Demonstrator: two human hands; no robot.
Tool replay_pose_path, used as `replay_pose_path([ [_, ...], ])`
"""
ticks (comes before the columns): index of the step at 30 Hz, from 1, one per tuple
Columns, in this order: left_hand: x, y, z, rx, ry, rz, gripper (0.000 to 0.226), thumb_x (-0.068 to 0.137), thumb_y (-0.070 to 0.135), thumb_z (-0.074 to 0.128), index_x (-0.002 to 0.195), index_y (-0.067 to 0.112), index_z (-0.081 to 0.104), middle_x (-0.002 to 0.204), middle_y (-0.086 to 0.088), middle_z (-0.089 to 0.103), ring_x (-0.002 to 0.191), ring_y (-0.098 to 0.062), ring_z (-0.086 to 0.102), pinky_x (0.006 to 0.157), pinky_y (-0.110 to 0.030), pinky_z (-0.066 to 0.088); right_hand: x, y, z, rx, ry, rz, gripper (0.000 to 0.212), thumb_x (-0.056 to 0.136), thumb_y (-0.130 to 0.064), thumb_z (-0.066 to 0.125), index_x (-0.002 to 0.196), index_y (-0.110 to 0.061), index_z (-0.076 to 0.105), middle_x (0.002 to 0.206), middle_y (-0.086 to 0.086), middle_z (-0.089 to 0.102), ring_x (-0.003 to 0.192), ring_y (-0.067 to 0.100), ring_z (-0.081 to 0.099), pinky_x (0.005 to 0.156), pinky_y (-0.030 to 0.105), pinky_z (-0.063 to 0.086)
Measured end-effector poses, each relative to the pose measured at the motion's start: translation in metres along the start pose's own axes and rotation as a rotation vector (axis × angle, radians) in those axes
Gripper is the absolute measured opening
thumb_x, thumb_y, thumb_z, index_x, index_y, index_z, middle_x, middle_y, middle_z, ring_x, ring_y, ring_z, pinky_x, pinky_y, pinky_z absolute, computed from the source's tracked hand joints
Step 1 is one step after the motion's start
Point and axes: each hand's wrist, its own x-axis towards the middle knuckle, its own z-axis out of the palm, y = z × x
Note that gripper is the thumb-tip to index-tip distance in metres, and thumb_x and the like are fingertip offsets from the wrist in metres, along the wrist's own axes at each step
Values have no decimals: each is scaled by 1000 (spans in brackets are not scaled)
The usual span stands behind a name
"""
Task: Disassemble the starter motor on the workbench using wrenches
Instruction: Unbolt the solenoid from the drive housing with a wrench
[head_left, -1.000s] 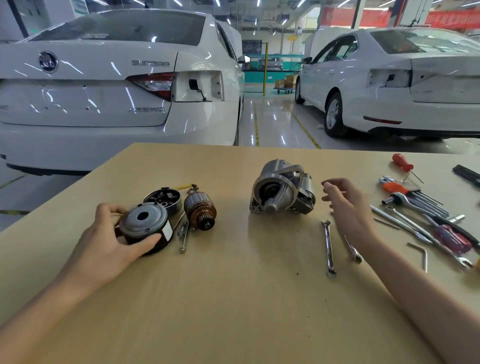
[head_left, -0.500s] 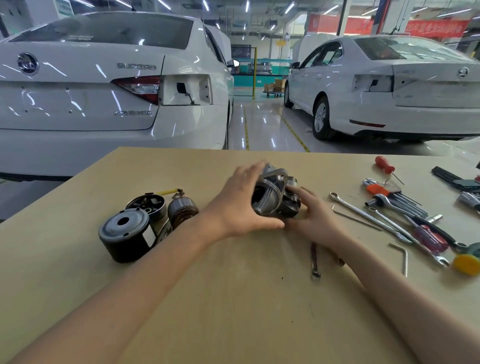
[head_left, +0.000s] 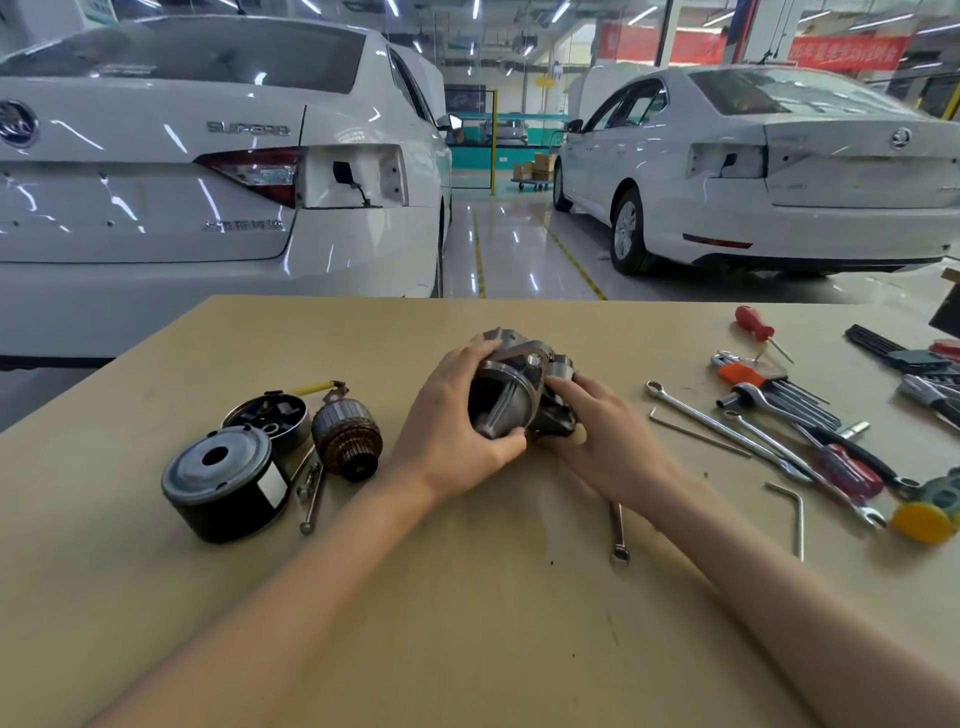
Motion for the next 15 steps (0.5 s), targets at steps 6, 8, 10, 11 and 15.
replay_pose_path([
  [6,-20,-1,11,-81,119,-150,94,64,28,88,142,18,36,132,0,52,117,-11,51,94,-8,37,-6,-8,-3,-7,34,-39,61,83,-25,68,140,-27,43,134,1,51,114,27,54,89,35,46],
  [8,-20,1,8,-49,166,-147,89,62,29,89,138,18,42,125,1,58,111,-12,56,92,-12,42,-8,-9,-4,16,25,-29,61,83,-27,68,139,-31,44,133,0,51,112,25,55,87,32,44],
  [10,-19,5,2,-28,210,-141,85,60,30,88,133,19,47,118,2,61,106,-12,59,91,-21,48,-10,-11,-7,46,12,-25,63,82,-33,69,139,-33,42,129,0,50,109,23,54,86,30,42],
  [11,-19,8,-2,-17,222,-120,82,59,32,88,131,19,49,115,3,62,104,-12,60,90,-25,51,-12,-13,-8,45,10,-45,64,81,-37,69,139,-32,42,126,1,49,110,23,52,87,30,42],
  [15,-18,24,-20,42,245,-4,78,56,43,81,125,20,51,109,6,65,97,-11,63,85,-33,55,-18,-29,-6,-46,34,-134,67,74,-45,75,128,-18,45,119,3,51,107,23,50,88,33,43],
])
